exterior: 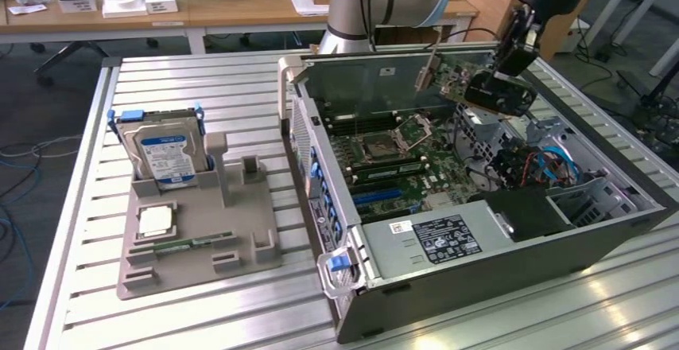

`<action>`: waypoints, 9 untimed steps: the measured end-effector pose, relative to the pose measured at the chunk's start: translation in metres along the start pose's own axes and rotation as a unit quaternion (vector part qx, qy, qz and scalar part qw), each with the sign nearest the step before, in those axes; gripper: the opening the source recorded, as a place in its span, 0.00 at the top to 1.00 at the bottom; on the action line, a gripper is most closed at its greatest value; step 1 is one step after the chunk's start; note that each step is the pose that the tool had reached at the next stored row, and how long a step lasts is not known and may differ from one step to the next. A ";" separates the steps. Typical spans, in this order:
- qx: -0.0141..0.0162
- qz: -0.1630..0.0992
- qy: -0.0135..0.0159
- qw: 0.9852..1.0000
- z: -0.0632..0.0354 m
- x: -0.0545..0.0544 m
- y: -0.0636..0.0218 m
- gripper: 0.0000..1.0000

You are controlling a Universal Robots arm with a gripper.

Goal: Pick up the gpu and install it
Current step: 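Insert the gpu into the slot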

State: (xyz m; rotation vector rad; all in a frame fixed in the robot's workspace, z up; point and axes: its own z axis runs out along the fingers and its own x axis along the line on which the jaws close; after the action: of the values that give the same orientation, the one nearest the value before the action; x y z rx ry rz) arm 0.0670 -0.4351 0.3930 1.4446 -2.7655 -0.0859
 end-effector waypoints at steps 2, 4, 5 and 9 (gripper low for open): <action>0.000 -0.013 0.001 1.000 0.0001 0.000 0.0000 0.73; 0.000 -0.025 0.001 1.000 0.0002 0.000 0.0000 0.73; 0.000 -0.031 0.002 1.000 0.0002 0.000 0.0000 0.73; 0.000 -0.056 0.003 0.998 0.0005 0.000 0.0000 0.73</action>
State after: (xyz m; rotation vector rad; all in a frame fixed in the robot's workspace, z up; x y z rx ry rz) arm 0.0670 -0.4351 0.3925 1.5967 -2.6771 -0.0839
